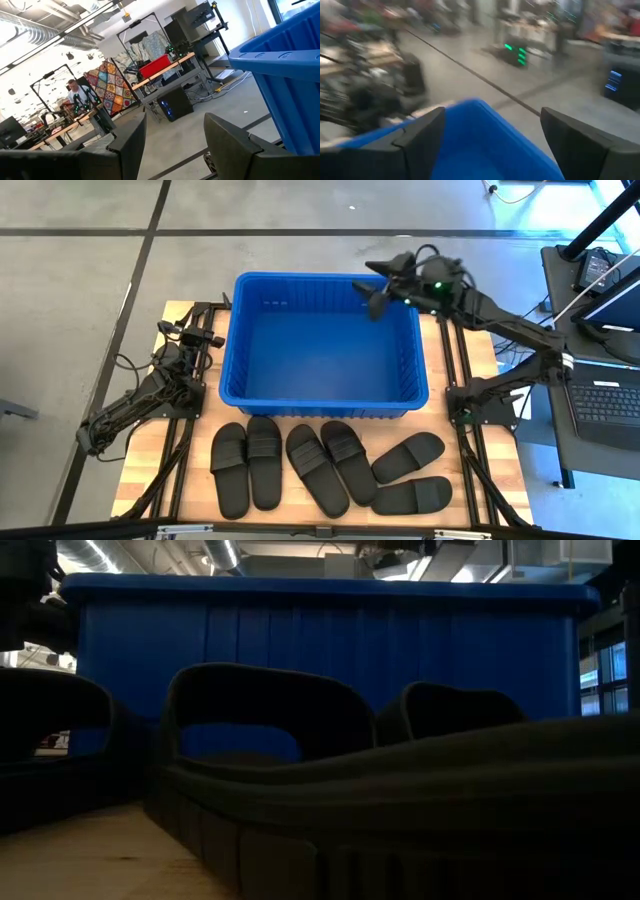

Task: Pick and place slides into bin
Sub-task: Put the black slide into the blue organizer bin

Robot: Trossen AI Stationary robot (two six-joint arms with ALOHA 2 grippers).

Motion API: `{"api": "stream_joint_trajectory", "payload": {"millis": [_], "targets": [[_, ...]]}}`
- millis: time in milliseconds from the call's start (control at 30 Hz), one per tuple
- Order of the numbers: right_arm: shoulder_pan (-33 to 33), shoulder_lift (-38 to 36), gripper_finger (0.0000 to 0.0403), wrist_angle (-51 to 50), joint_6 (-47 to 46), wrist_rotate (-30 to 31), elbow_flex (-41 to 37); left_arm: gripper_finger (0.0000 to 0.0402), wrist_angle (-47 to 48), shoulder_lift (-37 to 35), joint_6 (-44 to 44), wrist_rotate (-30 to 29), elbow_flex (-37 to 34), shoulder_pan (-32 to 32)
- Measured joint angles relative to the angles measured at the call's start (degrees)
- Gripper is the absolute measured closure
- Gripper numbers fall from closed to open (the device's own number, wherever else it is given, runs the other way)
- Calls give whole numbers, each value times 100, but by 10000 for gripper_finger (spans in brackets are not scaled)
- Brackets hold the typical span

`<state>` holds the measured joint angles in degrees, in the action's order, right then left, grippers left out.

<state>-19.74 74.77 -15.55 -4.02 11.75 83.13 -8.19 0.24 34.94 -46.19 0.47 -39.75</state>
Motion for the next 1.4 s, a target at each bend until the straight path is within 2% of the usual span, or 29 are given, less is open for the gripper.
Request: {"api": "stream_joint_trajectory", "payload": {"millis": [167, 333, 467, 633, 733, 867, 1067, 1400], "targets": [[966, 299, 76, -1055, -288, 1012, 434, 207, 1, 0, 0, 0, 0, 0], [1875, 424, 76, -2023, -1199, 1445, 547, 207, 1, 0, 0, 1, 0, 1], [2543, 524, 76, -3063, -2613, 1461, 547, 207, 1, 1, -39, 2, -1, 0], [3401, 662, 76, -4293, -4847, 1466, 547, 207, 0, 1, -522, 2, -1, 1], [3914, 783, 76, -4695, -6011, 1433, 547, 207, 0, 1, -838, 2, -2, 2], [4518, 1014, 76, -4841, -7266, 1036, 547, 207, -1, 1, -931, 2, -2, 1], [5193, 1557, 76, -4857, -8857, 106, 547, 207, 1, 1, -931, 2, -2, 0], [5753, 2668, 76, -5250, -10617, -1796, 555, 207, -1, 1, -931, 2, 0, 0]]}}
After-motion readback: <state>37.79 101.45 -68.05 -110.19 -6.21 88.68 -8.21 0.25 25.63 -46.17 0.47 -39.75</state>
